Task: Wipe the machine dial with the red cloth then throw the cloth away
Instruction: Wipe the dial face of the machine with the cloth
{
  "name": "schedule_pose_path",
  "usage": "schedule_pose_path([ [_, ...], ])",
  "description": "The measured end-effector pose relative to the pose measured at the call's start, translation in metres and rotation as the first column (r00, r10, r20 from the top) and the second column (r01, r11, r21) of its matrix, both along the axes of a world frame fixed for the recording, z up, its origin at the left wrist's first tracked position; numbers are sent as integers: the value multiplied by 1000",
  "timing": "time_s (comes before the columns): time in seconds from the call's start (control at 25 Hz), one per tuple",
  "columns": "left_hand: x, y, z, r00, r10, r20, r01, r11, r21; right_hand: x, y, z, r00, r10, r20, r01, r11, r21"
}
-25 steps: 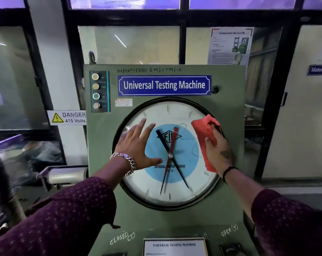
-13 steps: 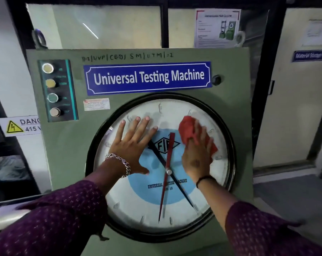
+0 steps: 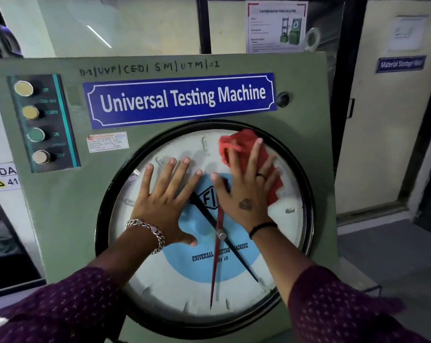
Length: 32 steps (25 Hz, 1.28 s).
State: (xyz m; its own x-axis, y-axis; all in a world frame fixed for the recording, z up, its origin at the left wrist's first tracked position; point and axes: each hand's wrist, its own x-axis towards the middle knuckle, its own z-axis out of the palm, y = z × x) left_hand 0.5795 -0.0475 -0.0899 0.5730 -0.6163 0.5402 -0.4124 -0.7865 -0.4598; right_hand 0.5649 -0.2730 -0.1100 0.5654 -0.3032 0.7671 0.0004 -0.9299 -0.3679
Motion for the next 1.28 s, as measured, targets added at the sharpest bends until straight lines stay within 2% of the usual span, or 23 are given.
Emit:
schedule_pose_path([
  [0.08,-1,0,1,1000,7,-3,-7,1000,10,1,8,-12,999,32,13,-30,986,-162],
  [0.16,-1,0,0,1000,21,-8,-21,1000,19,-12,-4,-47,999,32,-18,-35,979,-201],
  [0.24,-1,0,0,999,32,-7,-31,999,17,-26,-23,-74,998,9,-59,-17,991,-132],
  [0.28,-1,0,-1,1000,31,-5,-31,999,15,-27,-30,-74,998,-22,-61,19,999,-46],
  [0.36,-1,-1,-1,1000,23,0,-23,1000,8,-16,-31,-54,995,-91,-44,96,984,147],
  [0.4,-1,-1,-1,1000,16,-3,-16,1000,7,-10,-26,-42,993,-113,-44,119,975,185],
  [0.48,1,-1,-1,1000,2,-1,-2,1000,5,-7,-15,-40,994,-103,-35,105,992,69],
  [0.56,2,0,-1,1000,-11,3,11,1000,5,-23,-21,-73,996,-56,-67,49,993,-103],
  [0.6,2,0,-1,1000,-16,3,16,1000,6,-36,-28,-94,994,-49,-99,38,993,-108],
  [0.68,3,0,-1,1000,-22,5,22,1000,4,-50,-41,-113,988,-52,-146,66,993,93],
  [0.76,3,-1,-1,1000,-26,3,26,1000,7,-38,-36,-86,984,-52,-170,106,938,330],
  [0.8,3,-1,-2,1000,-26,2,26,1000,10,-28,-27,-67,987,-64,-151,114,927,357],
  [0.84,3,-1,-2,1000,-24,5,24,1000,8,-19,-16,-53,990,-74,-124,110,942,317],
  [0.92,3,-2,-1,1000,-14,13,14,1000,7,-11,0,-55,998,-53,-46,56,996,70],
  [1.0,2,-2,-1,1000,-15,8,15,1000,8,-30,2,-98,998,22,-62,-30,990,-139],
  [1.04,2,-1,-2,1000,-11,7,11,1000,10,-45,-3,-124,994,21,-106,-38,986,-164],
  [1.08,1,-1,-2,1000,-9,8,9,1000,12,-59,-11,-142,988,6,-153,-22,994,-104],
  [1.16,1,-1,-1,1000,-8,8,8,1000,15,-63,-31,-139,980,-17,-199,51,985,166],
  [1.24,0,-2,0,1000,0,7,0,1000,16,-43,-34,-91,987,-50,-151,101,927,360],
  [1.28,-1,-2,0,1000,8,8,-8,1000,17,-30,-29,-65,992,-64,-111,100,928,359],
])
